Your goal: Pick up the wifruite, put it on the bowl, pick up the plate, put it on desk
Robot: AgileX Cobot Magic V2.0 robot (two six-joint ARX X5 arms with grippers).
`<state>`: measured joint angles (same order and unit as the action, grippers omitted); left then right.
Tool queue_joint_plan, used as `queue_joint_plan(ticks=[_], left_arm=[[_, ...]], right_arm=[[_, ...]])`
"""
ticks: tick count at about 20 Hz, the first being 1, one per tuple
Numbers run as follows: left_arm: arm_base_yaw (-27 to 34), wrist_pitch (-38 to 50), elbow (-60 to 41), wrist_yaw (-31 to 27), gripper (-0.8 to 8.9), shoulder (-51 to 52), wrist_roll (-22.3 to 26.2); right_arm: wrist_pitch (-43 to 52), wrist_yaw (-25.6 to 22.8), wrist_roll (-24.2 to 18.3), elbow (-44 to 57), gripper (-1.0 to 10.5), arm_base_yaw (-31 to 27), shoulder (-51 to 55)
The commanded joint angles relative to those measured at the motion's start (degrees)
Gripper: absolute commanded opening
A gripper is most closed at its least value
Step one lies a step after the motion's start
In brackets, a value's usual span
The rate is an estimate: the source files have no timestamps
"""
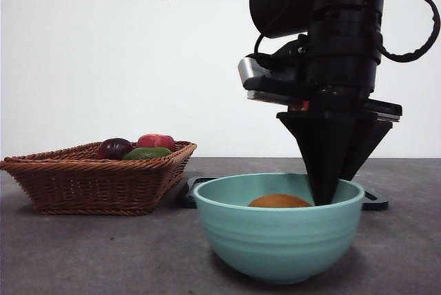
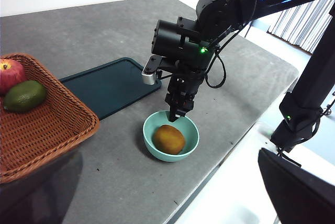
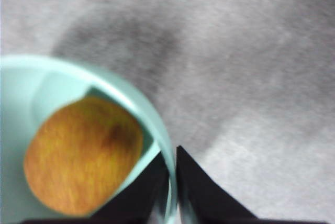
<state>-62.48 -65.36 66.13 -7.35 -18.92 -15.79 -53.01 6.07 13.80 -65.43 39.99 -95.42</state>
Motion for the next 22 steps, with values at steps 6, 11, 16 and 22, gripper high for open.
queue_joint_plan(ticks=[6, 11, 16, 22], left_arm=[[-0.6, 0.7, 0.6, -0.1, 5.63, -0.1, 0.1], [-0.6, 0.7, 0.6, -0.1, 5.63, -0.1, 0.1], [-0.6, 0.7, 0.6, -0.1, 5.63, -0.1, 0.2], [-0.6, 0.7, 0.6, -0.1, 5.63, -0.1, 0.1]], right_arm=[[0.2, -0.6, 0.3, -4.2, 0.1, -2.3, -1.4], [-2.9, -1.8, -3.4, -13.7, 0.1, -7.4, -3.5], [-8.0, -1.3, -7.9, -27.8, 0.1, -12.2, -11.3], [-11.7, 0.4, -11.6, -41.4, 0.1, -16.8, -24.9]])
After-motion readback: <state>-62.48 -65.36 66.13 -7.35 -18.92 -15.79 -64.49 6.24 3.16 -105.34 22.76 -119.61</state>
